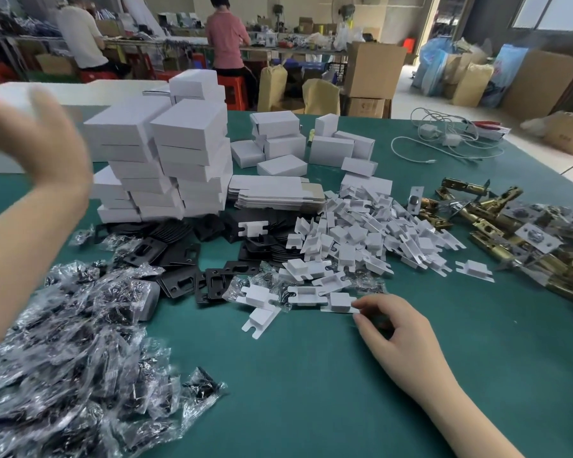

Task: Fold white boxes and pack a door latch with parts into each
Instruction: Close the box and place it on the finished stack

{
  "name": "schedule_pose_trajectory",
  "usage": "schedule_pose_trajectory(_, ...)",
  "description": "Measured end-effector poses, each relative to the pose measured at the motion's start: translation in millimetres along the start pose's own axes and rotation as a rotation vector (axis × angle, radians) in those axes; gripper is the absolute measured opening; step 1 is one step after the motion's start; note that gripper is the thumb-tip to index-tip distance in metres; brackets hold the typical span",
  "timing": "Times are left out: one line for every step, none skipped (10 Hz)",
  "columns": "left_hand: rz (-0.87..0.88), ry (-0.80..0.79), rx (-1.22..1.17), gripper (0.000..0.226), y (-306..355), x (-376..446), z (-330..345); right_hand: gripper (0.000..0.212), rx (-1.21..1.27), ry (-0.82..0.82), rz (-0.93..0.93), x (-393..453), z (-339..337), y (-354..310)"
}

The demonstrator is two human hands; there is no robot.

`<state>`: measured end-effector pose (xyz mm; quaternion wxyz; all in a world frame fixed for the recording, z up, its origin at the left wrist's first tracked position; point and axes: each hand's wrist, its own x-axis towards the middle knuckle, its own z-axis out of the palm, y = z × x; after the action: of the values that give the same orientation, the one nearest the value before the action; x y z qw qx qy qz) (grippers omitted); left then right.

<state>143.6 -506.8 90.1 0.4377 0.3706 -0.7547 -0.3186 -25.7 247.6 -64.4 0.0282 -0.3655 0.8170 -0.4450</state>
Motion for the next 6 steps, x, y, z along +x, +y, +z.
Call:
schedule_pose_trajectory(0.5, -0.017, 0.212, 0.037, 360.6, -152.4, 164.7, 0.026, -0.056, -0.013, -0.036, 2.4, 1.4, -0.2)
schedule_pose_trajectory(1.096, -0.074, 0.315, 0.037, 276.6, -324.6, 214.3, 0.022, -0.085, -0.043, -0.048, 2.3, 1.0, -0.3)
schedule_pose_trajectory(0.991, -0.465, 0.547, 0.04, 249.4, -369.6, 245.8, 0.021, -0.084, -0.051, -0.049, 2.4, 0.9, 1.4)
schedule_pose_trajectory(0.704, -0.606, 0.849, 0.049, 226.0, -347.3, 281.6, 0.022, -0.071, -0.048, -0.047, 3.4, 1.2, 2.1)
schedule_pose_trajectory(0.474, -0.679, 0.975, 0.057, 200.9, -350.1, 296.5, 0.024, -0.07, -0.055, -0.047, 4.2, 2.0, 2.6)
schedule_pose_trajectory(0.464, -0.544, 0.902, 0.039, 197.0, -343.8, 293.7, 0.023, -0.065, -0.057, -0.05, 4.0, 2.9, 2.9)
